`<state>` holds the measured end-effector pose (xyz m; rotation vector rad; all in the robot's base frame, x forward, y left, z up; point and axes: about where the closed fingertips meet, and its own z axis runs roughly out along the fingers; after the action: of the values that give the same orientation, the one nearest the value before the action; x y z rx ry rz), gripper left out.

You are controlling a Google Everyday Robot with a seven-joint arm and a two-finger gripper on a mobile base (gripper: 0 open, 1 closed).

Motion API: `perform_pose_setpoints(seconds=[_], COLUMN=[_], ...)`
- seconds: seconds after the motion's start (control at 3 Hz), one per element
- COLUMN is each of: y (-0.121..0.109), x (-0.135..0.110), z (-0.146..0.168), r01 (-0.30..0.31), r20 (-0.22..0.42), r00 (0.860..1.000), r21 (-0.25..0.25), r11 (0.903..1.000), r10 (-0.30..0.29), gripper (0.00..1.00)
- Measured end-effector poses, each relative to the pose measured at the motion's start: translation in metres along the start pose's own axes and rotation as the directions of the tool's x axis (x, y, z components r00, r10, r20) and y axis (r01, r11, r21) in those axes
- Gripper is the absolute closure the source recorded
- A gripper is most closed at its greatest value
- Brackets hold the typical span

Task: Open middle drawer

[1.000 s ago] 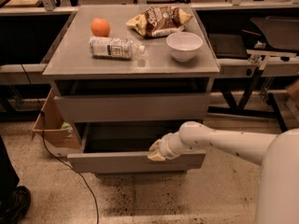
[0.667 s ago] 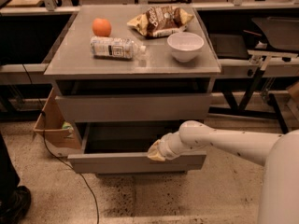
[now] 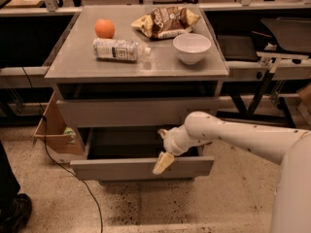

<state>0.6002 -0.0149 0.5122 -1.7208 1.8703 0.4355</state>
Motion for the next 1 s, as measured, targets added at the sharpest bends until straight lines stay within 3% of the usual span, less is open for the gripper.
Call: perform_pose_setpoints(seconds=[0.67, 1.0], y=[-0.026, -0.036], x=[-0.003, 0.004], z=[0.004, 0.019], r01=[0.008, -0.014], r20=[0.002, 0.027], r00=[1.0, 1.0], r21=[-0.015, -0.001], r11=[0.9999, 0.9999], r10=[-0.008, 0.014], gripper=[0.58, 0.89])
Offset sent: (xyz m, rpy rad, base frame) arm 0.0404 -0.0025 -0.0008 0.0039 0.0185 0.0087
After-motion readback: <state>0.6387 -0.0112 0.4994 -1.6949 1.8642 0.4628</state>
